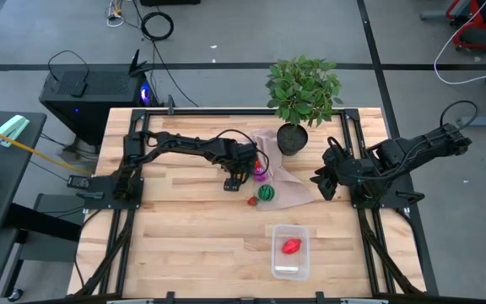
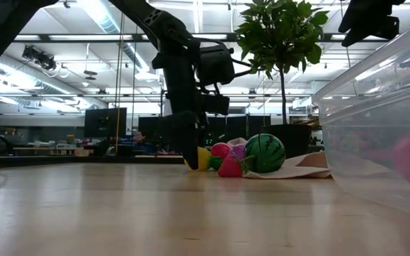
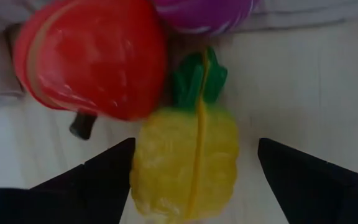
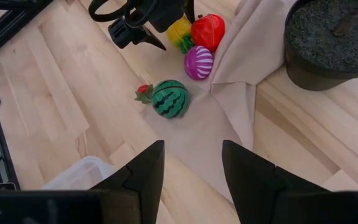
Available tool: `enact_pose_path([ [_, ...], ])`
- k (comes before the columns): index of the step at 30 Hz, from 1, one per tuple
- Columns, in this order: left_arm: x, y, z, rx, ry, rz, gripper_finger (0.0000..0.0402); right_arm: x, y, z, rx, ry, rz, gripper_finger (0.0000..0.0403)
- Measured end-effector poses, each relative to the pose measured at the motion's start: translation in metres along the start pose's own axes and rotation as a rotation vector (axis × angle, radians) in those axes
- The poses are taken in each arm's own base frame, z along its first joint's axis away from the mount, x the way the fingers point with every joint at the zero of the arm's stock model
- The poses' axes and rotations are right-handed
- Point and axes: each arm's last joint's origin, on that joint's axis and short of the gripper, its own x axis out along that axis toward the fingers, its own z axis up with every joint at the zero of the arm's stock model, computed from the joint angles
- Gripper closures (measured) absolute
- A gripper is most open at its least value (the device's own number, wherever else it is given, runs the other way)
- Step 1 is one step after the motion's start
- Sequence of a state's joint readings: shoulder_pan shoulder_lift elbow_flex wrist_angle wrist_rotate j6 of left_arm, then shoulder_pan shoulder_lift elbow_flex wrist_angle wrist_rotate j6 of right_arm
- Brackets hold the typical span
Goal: Pick and placing Produce into tupperware
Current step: Put the yellow pineapple into the transparent bin
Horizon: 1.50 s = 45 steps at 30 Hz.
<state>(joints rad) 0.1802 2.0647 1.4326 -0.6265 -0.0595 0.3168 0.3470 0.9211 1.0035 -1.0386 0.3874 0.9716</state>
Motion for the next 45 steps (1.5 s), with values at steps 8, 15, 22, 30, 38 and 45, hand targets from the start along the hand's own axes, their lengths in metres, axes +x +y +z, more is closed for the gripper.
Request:
enact_pose_path([
  [8,0.0,0.001,0.0,-0.019,0.001,0.028,0.0114,0.0,0.0,0.0,0.001,0.0,0.0,0.0235],
  [15,0.0,0.0,0.001,-0.02,-0.001,0.028,0.0172,0.0,0.0,0.0,0.001,0.0,0.0,0.0235],
  [22,-0.006,-0.003,0.001,-0.09,-0.002,0.025,0.0182,0.0,0.0,0.0,-0.002,0.0,0.0,0.0235],
  [30,-0.065,-0.013,0.003,-0.141,-0.078,0.028,0.0187,0.0,0.0,0.0,-0.009,0.001,-0.003,0.0235],
  [38,-0.13,-0.044,0.009,-0.279,-0.275,-0.006,0.0182,0.0,-0.001,-0.001,-0.045,0.009,-0.013,0.0235],
  [45,-0.165,-0.097,0.03,-0.342,-0.544,-0.093,0.0182,0.0,-0.003,-0.003,-0.111,0.026,-0.032,0.0235],
])
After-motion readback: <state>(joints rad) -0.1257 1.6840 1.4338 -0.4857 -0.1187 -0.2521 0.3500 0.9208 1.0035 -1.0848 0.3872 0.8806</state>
